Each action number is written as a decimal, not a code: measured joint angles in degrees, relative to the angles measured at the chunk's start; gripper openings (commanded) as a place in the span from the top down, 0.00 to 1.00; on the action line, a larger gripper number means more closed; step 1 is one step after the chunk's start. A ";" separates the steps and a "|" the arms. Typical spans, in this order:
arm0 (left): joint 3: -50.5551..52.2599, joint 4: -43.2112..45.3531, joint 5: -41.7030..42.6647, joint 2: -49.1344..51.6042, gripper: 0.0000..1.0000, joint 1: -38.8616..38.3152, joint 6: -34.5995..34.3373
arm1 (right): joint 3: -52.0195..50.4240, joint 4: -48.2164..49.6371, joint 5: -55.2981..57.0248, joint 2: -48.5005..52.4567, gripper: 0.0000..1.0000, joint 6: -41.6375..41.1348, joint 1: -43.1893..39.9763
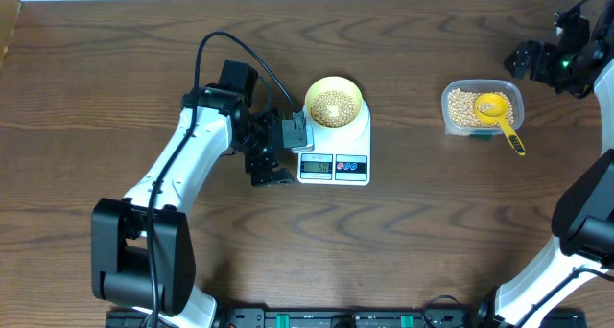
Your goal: Scoop item into bowl and weigh 50g on scale
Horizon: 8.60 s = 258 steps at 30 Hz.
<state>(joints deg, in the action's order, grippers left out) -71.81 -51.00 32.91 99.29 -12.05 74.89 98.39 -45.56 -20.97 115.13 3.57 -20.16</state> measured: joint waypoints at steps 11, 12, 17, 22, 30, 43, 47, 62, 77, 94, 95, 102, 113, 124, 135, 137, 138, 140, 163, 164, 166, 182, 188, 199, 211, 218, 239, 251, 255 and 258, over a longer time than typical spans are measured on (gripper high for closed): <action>0.00 0.00 0.00 0.00 0.02 0.00 0.00 | 0.00 0.02 0.00 0.00 0.01 0.00 -0.02; 0.00 0.00 0.00 0.00 0.02 0.00 -0.02 | 0.00 0.02 0.00 0.00 0.01 0.00 -0.02; 0.00 0.00 0.00 0.00 0.03 0.00 -0.02 | 0.00 0.02 0.00 0.00 0.01 0.00 0.00; 0.00 0.00 0.00 0.00 0.02 0.00 -0.02 | 0.00 0.00 0.00 0.00 0.01 0.00 -0.02; 0.00 0.00 0.00 0.00 0.02 0.00 -0.02 | 0.00 -0.04 0.00 0.00 0.01 0.00 -0.02; 0.00 0.00 0.00 0.00 0.02 0.00 -0.02 | -1.07 -7.54 2.49 -19.23 0.01 0.00 4.07; 0.00 0.00 0.00 0.00 0.02 0.00 0.00 | -0.61 -6.27 3.26 -33.79 0.01 0.00 6.08; 0.00 0.02 0.00 0.00 0.02 0.00 -0.02 | -13.49 -2.03 5.40 -66.95 0.01 0.02 10.56; 0.00 -0.02 0.02 0.00 0.02 0.00 0.00 | -56.46 37.62 1.27 -93.09 0.01 0.15 10.56; 0.00 0.02 0.02 0.00 0.02 0.02 -0.02 | -84.76 71.89 -4.66 -110.31 0.01 0.20 11.47; 0.00 -0.04 0.02 0.00 0.02 0.00 -0.02 | -85.53 72.59 -4.92 -111.30 0.01 0.20 11.47; 0.00 0.00 0.02 0.00 0.02 0.00 0.00 | -88.43 75.23 -5.40 -114.31 0.01 0.20 12.11; 0.00 0.02 0.02 0.00 0.03 0.00 -0.02 | -90.58 73.22 -5.18 -114.42 0.01 0.20 14.58; 0.00 0.02 0.02 0.00 0.02 0.00 -0.02 | -98.03 74.16 -4.50 -114.46 0.01 0.20 15.30; 0.00 -0.04 0.02 0.00 0.02 0.00 0.00 | -98.01 51.21 -4.04 -114.53 0.01 0.17 15.43; 0.02 0.00 0.02 0.00 0.02 0.00 0.00 | -98.01 44.54 -4.02 -114.51 0.01 0.17 15.43; 0.00 0.00 0.02 0.00 0.02 0.02 -0.02 | -98.05 43.41 -3.87 -114.29 0.01 0.17 15.43; 0.02 0.02 0.02 0.00 0.02 0.02 -0.02 | -98.01 43.93 -3.78 -114.33 0.01 0.20 15.47; 0.00 0.00 0.02 0.00 0.02 0.00 -0.02 | -98.01 43.25 -1.36 -114.42 0.01 12.17 15.08; 0.00 0.00 0.02 0.00 0.02 0.00 0.00 | -98.01 43.23 -1.11 -114.42 0.01 13.35 14.95; 0.00 0.00 0.02 0.00 0.02 0.00 0.00 | -98.01 43.23 -0.83 -114.42 0.01 15.21 14.78; 0.00 0.00 0.02 0.00 0.02 0.00 -0.02 | -98.01 43.23 -0.15 -114.44 0.01 18.47 14.78; 0.00 0.00 0.02 0.00 0.02 0.00 -0.02 | -98.01 43.23 -0.15 -114.42 0.01 18.47 14.78; 0.00 0.00 0.02 0.00 0.02 0.00 -0.02 | -98.01 43.23 -0.11 -114.42 0.01 18.49 14.78; 0.00 -2.34 0.02 0.00 0.02 0.00 -0.04 | -98.01 43.23 -0.04 -114.42 0.01 18.49 14.78; 0.20 5.22 -0.02 0.00 0.02 0.00 -5.05 | -98.01 43.23 -0.02 -114.44 0.01 18.49 14.78; 0.22 37.11 -16.50 -8.52 0.02 3.06 -47.89 | -98.01 43.21 0.00 -114.44 0.01 18.64 14.78; 0.22 33.51 -16.94 -37.68 0.02 4.02 -55.63 | -98.01 43.21 0.00 -114.46 0.01 18.64 14.78; 0.22 30.38 -14.93 -44.44 0.02 4.02 -56.30 | -98.01 43.21 0.00 -114.44 0.01 18.67 14.78; 0.79 29.40 -14.03 -48.52 0.02 4.02 -57.09 | -98.01 43.21 0.02 -114.44 0.01 18.67 14.78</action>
<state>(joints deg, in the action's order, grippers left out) -71.02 -21.61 18.87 50.76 -8.03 17.80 0.38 -2.35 -20.95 0.69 22.24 -5.39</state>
